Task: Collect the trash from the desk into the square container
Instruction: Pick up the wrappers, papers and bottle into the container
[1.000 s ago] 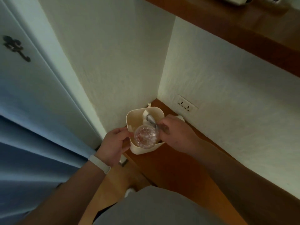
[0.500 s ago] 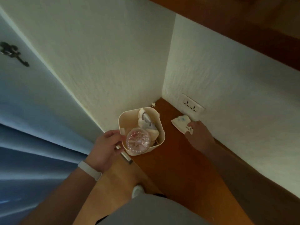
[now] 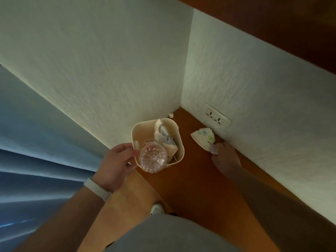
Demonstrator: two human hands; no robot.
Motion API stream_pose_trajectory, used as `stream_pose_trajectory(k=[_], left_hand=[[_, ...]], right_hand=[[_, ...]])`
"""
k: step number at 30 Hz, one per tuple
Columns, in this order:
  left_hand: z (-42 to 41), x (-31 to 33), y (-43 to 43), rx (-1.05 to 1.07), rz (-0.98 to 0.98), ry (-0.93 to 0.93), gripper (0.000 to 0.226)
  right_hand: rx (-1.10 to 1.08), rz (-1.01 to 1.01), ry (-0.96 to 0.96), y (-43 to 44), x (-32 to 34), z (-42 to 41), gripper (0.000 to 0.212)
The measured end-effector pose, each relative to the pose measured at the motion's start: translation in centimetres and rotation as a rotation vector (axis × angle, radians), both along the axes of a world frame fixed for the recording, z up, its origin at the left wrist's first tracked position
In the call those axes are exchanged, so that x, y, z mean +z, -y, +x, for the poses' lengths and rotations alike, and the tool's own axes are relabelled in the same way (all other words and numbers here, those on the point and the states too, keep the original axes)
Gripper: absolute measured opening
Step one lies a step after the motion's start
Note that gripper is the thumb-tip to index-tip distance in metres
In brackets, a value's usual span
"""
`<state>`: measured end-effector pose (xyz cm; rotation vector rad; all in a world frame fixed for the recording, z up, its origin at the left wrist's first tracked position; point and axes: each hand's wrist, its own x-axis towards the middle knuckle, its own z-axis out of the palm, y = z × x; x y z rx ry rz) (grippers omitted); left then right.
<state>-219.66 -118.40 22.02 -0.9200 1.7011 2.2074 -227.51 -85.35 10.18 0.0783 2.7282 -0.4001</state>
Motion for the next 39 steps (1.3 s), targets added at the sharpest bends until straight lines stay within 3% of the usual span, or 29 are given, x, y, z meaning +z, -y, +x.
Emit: stream_pose_trajectory(k=[4,9,12,15,20,30,34,39], left_hand=[[-0.3,0.1,-0.6,-0.023,-0.003,-0.008,0.015],[-0.2,0.6,-0.7,-0.052,0.023,-0.047,0.017],[0.0,0.9,-0.8,-0.061,0.032,-0.066,0.015],[0.3,1.0,-1.1,-0.070,0.032,-0.068,0.014],[0.8,1.0,-1.6,-0.091,0.043,-0.063,0.017],[1.7,0.7,-0.8,-0.107,0.021,-0.094,0.017],[1.8,0.2,0.1,-0.084,0.006,-0.073,0.019],[1.5,-0.8,0.5,-0.061,-0.018,-0.033,0.022]], right_hand=[[-0.015,0.011,0.026,-0.2,-0.1,0.8,0.015],[-0.047,-0.036,0.018,0.2,1.9,2.1,0.006],[-0.053,-0.137,-0.071,1.2,5.0,2.5,0.006],[-0.032,-0.264,-0.142,2.9,9.4,2.5,0.025],[0.095,-0.446,-0.315,7.1,16.1,2.9,0.007],[0.417,-0.521,-0.238,12.9,18.5,3.4,0.023],[0.343,-0.552,-0.300,11.5,17.0,2.5,0.026],[0.025,-0.379,-0.244,7.0,11.4,0.2,0.030]])
